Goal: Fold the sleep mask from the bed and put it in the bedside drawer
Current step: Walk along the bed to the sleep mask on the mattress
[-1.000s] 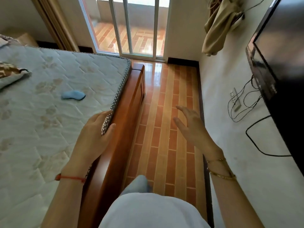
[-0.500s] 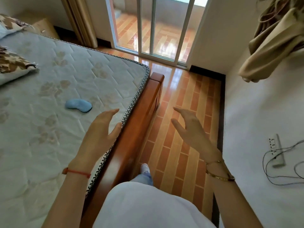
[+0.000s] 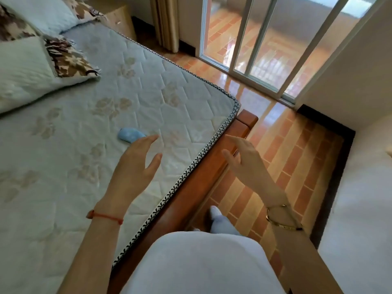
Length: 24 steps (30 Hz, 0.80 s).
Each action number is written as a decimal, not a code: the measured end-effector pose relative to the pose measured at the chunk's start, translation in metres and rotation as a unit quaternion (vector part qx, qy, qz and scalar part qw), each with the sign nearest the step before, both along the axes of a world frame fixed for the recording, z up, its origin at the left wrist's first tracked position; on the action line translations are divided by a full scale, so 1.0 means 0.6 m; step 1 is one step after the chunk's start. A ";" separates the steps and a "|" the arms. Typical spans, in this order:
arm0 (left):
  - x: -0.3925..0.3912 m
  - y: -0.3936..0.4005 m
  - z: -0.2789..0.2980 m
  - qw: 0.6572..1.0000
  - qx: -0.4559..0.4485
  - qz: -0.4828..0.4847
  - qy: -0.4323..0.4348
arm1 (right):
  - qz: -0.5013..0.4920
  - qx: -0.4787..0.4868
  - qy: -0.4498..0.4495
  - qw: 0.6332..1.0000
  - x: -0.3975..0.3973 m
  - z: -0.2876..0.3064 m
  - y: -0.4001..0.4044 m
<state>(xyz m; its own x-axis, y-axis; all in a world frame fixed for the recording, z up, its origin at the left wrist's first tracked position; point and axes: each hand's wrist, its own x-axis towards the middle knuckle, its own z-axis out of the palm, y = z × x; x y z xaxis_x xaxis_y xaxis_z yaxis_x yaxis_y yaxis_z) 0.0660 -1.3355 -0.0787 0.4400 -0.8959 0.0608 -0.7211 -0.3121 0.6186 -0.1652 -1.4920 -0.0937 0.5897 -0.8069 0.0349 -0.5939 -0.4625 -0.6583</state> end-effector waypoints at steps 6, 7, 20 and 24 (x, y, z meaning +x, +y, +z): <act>0.022 -0.028 -0.023 0.995 0.018 0.100 0.019 | 0.107 0.004 0.001 0.994 0.085 -0.037 -0.102; 0.023 -0.034 -0.027 0.993 0.021 0.117 0.018 | 0.126 0.002 0.002 0.992 0.098 -0.042 -0.120; 0.022 -0.143 -0.067 0.930 0.024 0.367 0.028 | 0.355 0.018 0.049 0.933 0.282 -0.070 -0.320; 0.027 -0.151 -0.078 0.912 0.035 0.406 0.032 | 0.391 0.022 0.057 0.918 0.327 -0.093 -0.334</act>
